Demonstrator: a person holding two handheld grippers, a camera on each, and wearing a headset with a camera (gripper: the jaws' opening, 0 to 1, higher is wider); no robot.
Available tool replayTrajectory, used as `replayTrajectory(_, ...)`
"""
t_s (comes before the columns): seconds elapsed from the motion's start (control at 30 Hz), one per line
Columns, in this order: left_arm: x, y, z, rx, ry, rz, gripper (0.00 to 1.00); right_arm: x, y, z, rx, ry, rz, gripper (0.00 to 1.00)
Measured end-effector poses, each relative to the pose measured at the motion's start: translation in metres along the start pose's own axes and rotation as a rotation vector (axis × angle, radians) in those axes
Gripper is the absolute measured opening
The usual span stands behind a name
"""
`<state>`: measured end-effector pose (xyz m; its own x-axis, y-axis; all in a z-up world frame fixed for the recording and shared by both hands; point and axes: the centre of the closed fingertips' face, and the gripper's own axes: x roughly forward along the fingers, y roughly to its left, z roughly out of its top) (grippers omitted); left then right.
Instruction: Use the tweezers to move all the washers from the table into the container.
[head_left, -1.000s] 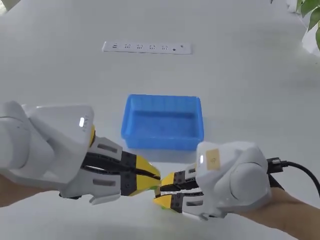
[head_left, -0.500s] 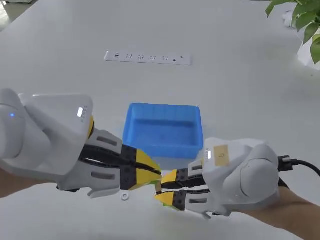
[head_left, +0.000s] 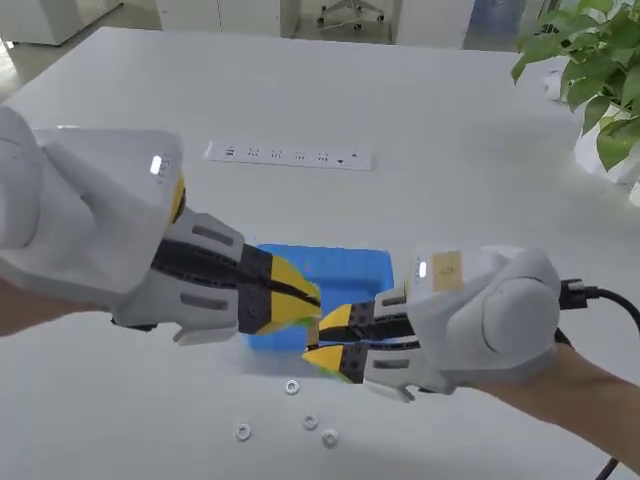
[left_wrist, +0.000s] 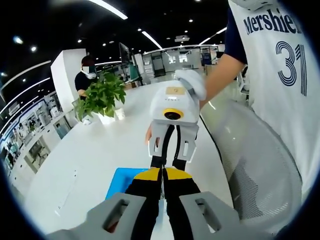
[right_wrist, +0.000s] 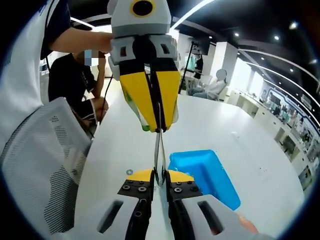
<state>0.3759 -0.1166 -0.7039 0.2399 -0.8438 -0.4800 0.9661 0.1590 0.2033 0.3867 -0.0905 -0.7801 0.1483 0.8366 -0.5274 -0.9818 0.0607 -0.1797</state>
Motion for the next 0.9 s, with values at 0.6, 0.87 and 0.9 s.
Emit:
replayTrajectory(0.6,0.016,0.064,-0.016,0.016,0.007,0.032,0.05,0.015,-0.068,-0.014,0.029,0.013,-0.083,0.11)
replayTrajectory(0.87,0.03,0.074,-0.035,-0.011,0.034,0.004,0.05,0.029,-0.075,-0.033,0.047,0.046,-0.061,0.11)
replayTrajectory(0.9,0.031,0.075,-0.037,-0.016,0.035,0.001,0.05,0.031,-0.076,-0.034,0.051,0.045,-0.059,0.11)
